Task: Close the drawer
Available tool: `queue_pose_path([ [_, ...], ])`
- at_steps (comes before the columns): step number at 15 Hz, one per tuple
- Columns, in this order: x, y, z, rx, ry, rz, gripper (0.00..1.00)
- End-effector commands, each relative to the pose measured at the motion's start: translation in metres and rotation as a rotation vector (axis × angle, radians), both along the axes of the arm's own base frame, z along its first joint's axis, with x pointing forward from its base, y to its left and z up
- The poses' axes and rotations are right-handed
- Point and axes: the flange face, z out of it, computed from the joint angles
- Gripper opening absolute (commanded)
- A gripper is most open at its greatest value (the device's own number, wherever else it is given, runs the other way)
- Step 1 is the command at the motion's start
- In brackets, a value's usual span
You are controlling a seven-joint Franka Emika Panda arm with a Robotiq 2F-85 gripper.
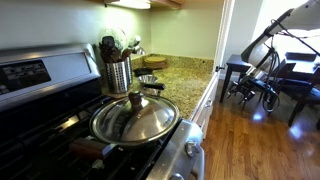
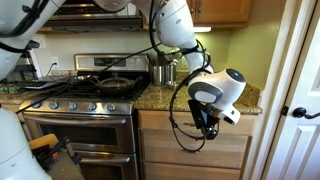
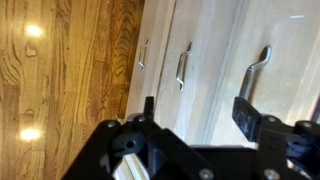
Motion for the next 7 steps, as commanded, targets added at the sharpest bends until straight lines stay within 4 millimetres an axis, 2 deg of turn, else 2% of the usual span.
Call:
queue_pose_path([
  [1, -0.018, 0.010, 0.012, -0.055, 0.079, -0.013, 1.00],
  [4, -0.022, 0.016, 0.005, -0.090, 0.109, -0.016, 1.00],
  [5, -0.011, 0.008, -0.005, -0.055, 0.088, 0.006, 1.00],
  [7, -0.013, 0.012, -0.008, -0.067, 0.097, 0.002, 1.00],
])
